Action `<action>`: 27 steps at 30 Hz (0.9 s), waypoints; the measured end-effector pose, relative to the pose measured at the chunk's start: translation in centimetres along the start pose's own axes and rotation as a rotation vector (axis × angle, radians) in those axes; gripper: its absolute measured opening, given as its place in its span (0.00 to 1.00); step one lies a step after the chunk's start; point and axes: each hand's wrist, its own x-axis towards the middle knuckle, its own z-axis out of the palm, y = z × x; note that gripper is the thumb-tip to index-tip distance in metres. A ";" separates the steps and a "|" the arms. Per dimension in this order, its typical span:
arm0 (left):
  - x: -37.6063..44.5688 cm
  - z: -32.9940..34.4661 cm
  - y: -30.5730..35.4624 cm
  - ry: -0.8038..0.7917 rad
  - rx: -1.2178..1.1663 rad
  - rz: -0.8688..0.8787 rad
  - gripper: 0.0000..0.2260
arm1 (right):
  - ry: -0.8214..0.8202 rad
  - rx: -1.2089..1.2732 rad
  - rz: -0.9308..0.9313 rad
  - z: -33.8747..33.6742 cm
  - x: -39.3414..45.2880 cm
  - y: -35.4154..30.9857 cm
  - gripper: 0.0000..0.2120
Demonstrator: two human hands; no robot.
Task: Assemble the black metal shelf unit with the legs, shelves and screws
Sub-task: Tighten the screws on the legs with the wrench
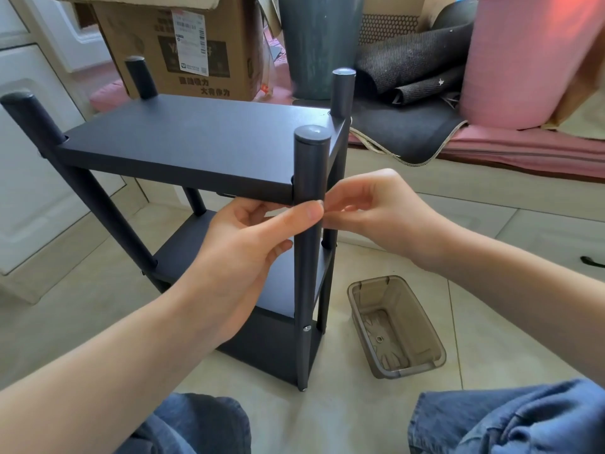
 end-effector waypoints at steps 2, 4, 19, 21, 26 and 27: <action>-0.1 0.1 0.0 -0.001 0.007 0.023 0.19 | 0.022 -0.036 0.013 -0.5 -0.2 0.4 0.03; -0.3 0.3 -0.1 -0.019 0.033 0.046 0.17 | 0.033 -0.064 0.030 -1.1 -0.5 0.8 0.01; -0.4 0.4 -0.3 -0.066 0.234 0.073 0.12 | 0.318 0.351 0.414 -1.9 2.3 2.7 0.08; -0.3 0.3 -0.2 -0.080 0.234 0.075 0.13 | 0.369 0.425 0.421 -1.5 3.9 2.4 0.09; -0.4 0.0 -0.2 -0.088 0.253 0.078 0.13 | 0.425 0.576 0.454 -0.5 6.8 1.8 0.14; -0.4 -0.1 -0.2 -0.088 0.257 0.082 0.12 | 0.433 0.581 0.459 -0.4 7.0 1.9 0.14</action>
